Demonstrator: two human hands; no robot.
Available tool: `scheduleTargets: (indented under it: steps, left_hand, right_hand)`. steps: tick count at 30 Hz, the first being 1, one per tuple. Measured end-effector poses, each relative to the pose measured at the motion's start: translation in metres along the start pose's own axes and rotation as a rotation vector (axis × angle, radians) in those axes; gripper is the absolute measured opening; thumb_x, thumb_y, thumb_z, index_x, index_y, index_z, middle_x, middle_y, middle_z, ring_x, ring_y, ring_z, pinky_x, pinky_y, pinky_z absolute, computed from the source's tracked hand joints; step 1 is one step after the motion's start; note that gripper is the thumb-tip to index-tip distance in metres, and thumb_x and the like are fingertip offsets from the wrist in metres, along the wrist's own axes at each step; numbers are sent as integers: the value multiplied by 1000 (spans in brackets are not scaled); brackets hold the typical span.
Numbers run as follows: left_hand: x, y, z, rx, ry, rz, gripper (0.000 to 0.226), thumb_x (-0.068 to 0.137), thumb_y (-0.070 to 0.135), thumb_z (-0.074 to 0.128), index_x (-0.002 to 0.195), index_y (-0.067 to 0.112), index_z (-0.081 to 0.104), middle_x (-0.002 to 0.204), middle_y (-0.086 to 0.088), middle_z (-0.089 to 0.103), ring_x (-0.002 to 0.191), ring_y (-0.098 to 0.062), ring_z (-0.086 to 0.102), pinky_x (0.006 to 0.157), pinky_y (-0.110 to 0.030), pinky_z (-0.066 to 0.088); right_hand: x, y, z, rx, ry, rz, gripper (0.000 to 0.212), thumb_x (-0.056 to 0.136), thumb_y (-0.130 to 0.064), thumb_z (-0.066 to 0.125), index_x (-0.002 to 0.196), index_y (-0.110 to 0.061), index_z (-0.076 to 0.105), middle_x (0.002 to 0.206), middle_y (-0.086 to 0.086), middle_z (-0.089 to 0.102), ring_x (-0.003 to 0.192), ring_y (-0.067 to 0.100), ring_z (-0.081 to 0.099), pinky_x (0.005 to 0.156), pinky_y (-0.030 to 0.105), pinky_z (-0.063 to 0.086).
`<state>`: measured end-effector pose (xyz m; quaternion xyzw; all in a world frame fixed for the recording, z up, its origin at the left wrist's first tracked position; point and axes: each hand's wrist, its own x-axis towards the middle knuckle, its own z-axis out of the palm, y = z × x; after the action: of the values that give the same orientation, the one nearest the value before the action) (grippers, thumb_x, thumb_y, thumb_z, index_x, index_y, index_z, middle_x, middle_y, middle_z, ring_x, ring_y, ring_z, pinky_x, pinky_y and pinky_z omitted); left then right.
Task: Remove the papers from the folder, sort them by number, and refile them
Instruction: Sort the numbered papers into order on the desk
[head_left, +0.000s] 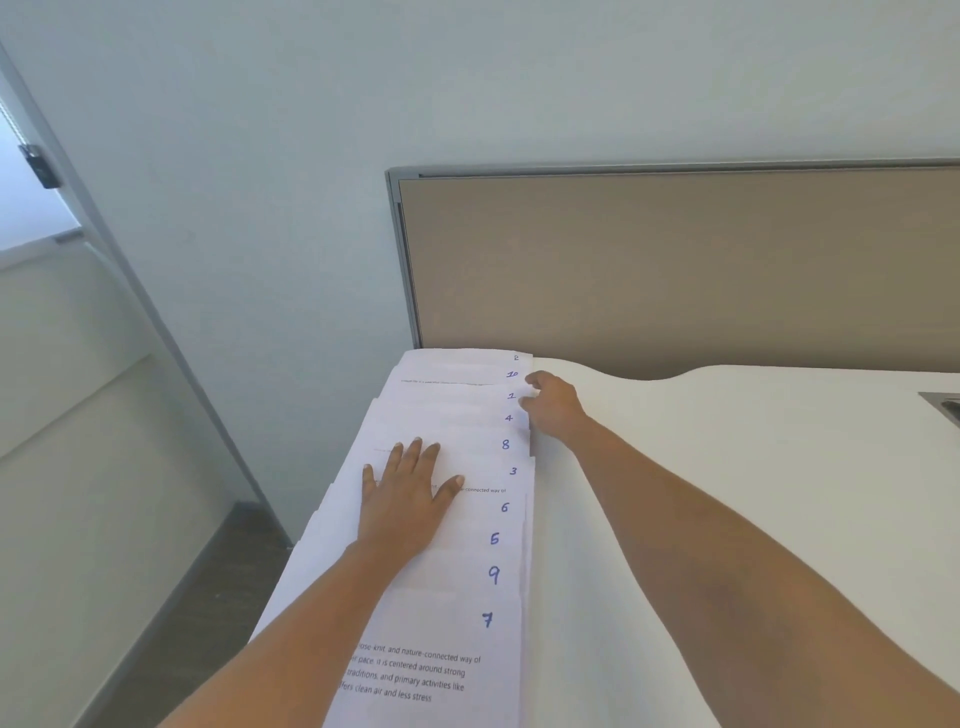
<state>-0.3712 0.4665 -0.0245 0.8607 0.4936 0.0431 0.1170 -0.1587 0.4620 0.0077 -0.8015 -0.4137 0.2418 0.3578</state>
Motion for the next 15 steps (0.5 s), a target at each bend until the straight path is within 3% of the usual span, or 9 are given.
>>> scheduleTargets:
  steps: [4,8,12,15]
  left_hand:
    - [-2,-1,6,3,20,-1,59,98,54,23,150,27,13,159,8,4,146,-12,-1,117,-43,-1]
    - [-2,-2,6,8,28,2,60,98,54,22,150,27,13,159,8,3,146,-12,-1,117,-43,-1]
    - [-1,-2,7,0,28,3,60,97,54,22,150,28,13,159,8,3,146,-11,-1,117,-43,-1]
    - [-2,-3,7,-1,30,4,60,97,54,21,150,28,13,159,8,3,146,-11,-1,117,-43,-1]
  right_hand:
    - [12,-1,3,-2,-6,39,43,95,-14,51,135,0,42,137,14,47,124,29,46,100,34,38]
    - [17,1,5,197,75,85,48,91,-12,57,136,-5,43,131,10,54,120,25,51,98,31,40]
    - [18,5,8,327,150,92,39,87,-10,63,125,-6,54,97,4,61,92,19,54,90,30,44]
    - [18,7,11,290,169,69,31,85,-10,65,116,-5,61,84,-2,56,87,16,52,92,31,45]
